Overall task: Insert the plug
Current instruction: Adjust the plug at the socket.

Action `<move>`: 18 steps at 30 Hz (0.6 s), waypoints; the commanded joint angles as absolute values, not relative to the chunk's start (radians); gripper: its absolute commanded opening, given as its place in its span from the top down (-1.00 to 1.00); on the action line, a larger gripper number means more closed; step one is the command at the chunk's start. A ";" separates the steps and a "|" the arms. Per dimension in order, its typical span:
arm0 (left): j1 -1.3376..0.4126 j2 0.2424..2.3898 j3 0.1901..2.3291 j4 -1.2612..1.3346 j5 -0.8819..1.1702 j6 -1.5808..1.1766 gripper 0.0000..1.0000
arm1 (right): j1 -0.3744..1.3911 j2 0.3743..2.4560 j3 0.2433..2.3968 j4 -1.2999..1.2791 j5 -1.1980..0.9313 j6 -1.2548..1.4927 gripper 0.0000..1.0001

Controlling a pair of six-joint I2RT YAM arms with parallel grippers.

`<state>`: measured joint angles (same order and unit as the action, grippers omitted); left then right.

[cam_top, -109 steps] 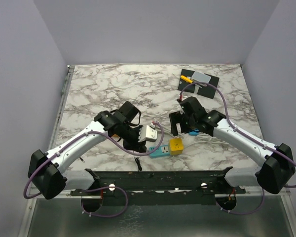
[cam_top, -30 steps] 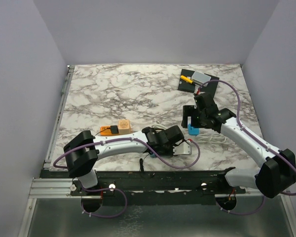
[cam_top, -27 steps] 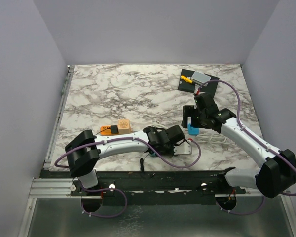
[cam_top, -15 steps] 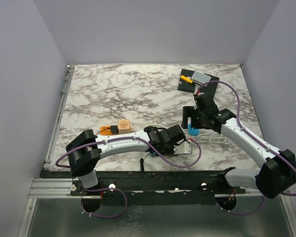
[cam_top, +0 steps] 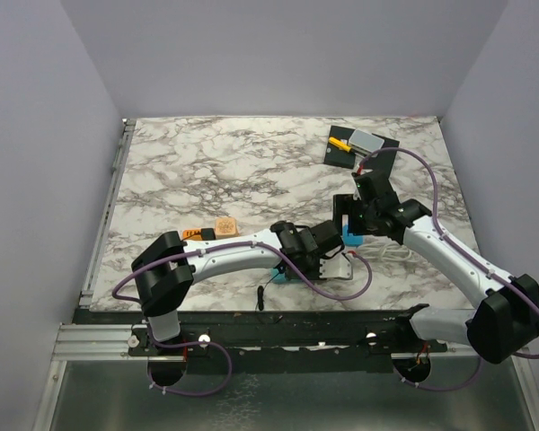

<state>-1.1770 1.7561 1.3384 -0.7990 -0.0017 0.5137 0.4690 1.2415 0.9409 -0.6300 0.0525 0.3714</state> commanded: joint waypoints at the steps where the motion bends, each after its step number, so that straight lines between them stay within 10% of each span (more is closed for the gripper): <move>1: -1.176 1.798 1.310 -0.895 0.083 0.516 1.00 | 0.462 1.216 0.924 -0.633 0.035 0.354 -0.71; 18: -1.155 1.836 1.306 -0.889 0.079 0.382 1.00 | 0.463 1.218 0.923 -0.637 0.031 0.352 -0.70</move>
